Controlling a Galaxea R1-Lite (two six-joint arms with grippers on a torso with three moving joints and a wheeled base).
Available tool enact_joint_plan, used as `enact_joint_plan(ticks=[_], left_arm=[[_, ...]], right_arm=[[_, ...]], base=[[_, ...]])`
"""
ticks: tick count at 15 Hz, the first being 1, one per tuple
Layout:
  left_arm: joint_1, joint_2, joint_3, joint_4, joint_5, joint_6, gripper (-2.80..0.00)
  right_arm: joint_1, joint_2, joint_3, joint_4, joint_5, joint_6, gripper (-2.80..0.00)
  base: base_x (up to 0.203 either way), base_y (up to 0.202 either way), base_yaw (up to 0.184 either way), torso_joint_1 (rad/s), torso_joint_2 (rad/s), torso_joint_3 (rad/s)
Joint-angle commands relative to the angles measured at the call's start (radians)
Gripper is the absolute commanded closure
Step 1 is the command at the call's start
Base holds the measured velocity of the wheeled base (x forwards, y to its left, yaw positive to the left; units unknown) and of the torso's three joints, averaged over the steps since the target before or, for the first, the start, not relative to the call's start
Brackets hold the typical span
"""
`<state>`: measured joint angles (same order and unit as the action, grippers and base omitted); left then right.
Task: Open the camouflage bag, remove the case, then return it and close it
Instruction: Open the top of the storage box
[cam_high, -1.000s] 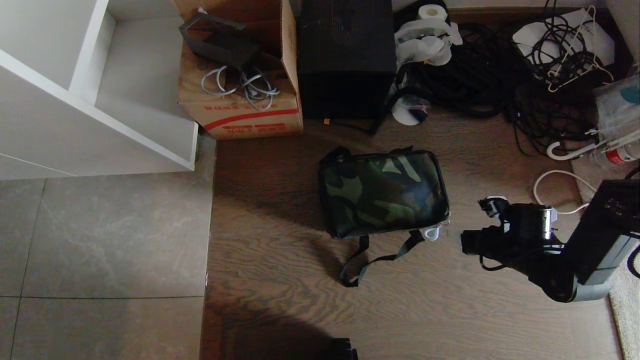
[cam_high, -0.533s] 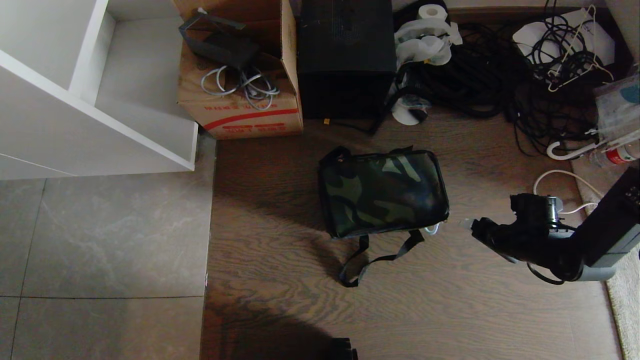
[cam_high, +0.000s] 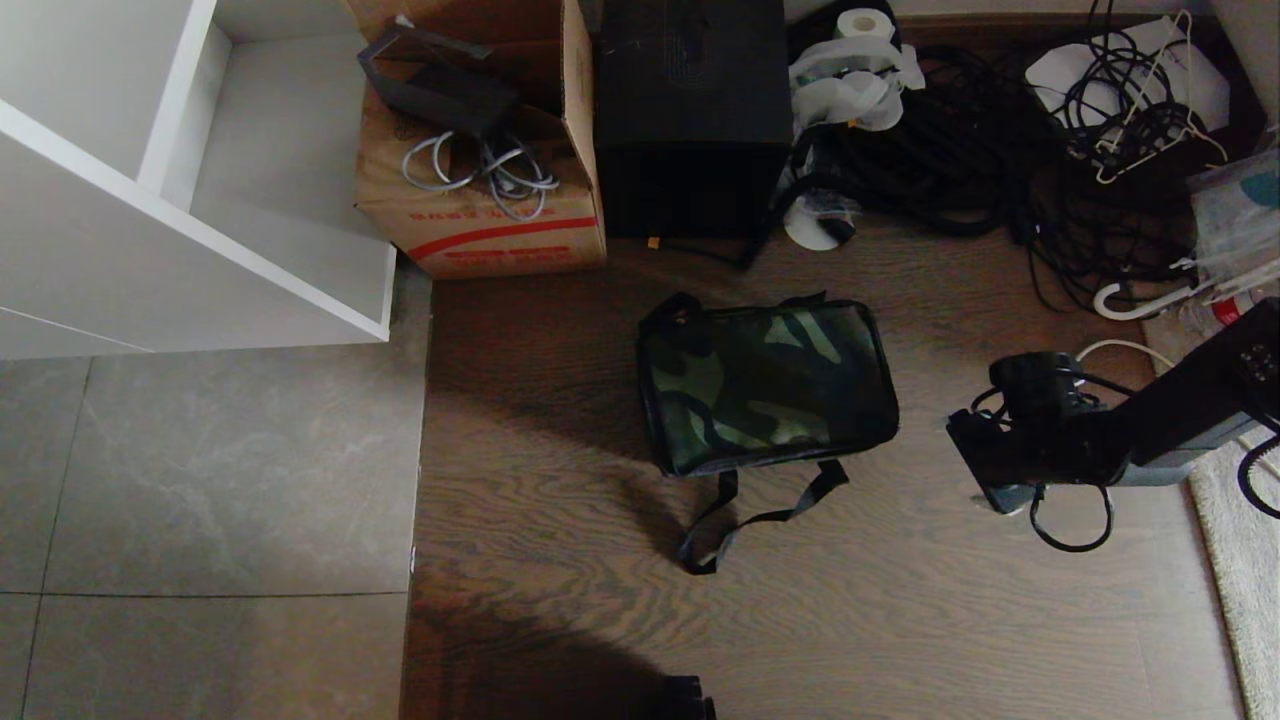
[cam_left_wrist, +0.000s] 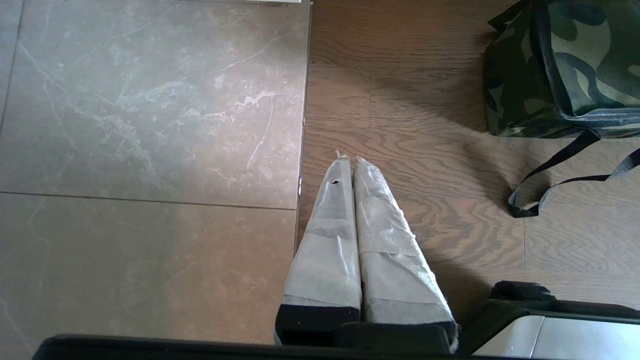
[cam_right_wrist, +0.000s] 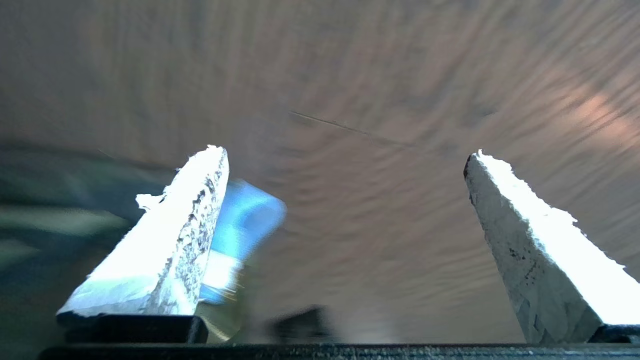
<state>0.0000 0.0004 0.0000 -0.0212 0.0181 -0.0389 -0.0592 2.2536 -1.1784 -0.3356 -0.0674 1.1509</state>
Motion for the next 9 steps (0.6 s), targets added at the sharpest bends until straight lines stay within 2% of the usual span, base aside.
enact_joint_plan(ticks=[1,4,7,9], left_arm=[[0.0,-0.002,0.009,0.0,0.0,-0.001,0.0],[0.0,0.0,0.009,0.0,0.0,-0.001,0.0],[0.0,0.0,0.009,-0.002,0.0,-0.001,0.0],[0.0,-0.001,0.009,0.0,0.0,-0.001,0.0]], right_arm=[[0.017,0.018,-0.137,0.125,0.001,0.119,-2.8],[0.071,0.038,-0.265,0.253,0.015,0.246,-2.8],[0.108,0.046,-0.315,0.266,0.047,0.376,-2.8],[0.133,0.052,-0.323,0.276,0.054,0.421,-2.8]], base=[[0.0,0.0,0.0,0.0,0.0,0.0],[0.0,0.0,0.0,0.0,0.0,0.0],[0.0,0.0,0.0,0.0,0.0,0.0],[0.0,0.0,0.0,0.0,0.0,0.0]])
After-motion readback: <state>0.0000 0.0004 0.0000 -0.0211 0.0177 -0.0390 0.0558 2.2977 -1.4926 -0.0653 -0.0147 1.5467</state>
